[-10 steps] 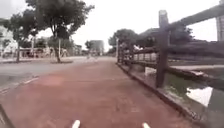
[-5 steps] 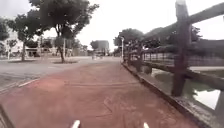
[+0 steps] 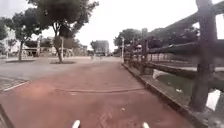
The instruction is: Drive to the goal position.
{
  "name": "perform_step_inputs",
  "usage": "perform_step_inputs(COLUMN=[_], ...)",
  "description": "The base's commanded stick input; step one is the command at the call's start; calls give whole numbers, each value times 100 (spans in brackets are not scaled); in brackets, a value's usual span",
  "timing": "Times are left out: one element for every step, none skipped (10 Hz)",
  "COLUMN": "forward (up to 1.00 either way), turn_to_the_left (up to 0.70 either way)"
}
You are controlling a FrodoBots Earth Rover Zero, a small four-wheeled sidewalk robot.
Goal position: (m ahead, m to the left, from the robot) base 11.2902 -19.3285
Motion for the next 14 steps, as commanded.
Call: perform_step_inputs(forward=[70, 70, 70, 70, 70, 70, 70, 70, 70, 70, 70, 70, 70, 70], turn_to_the_left=[23, 35, 35, 34, 27, 0, 0, 0, 0, 0, 0, 1, 2, 1])
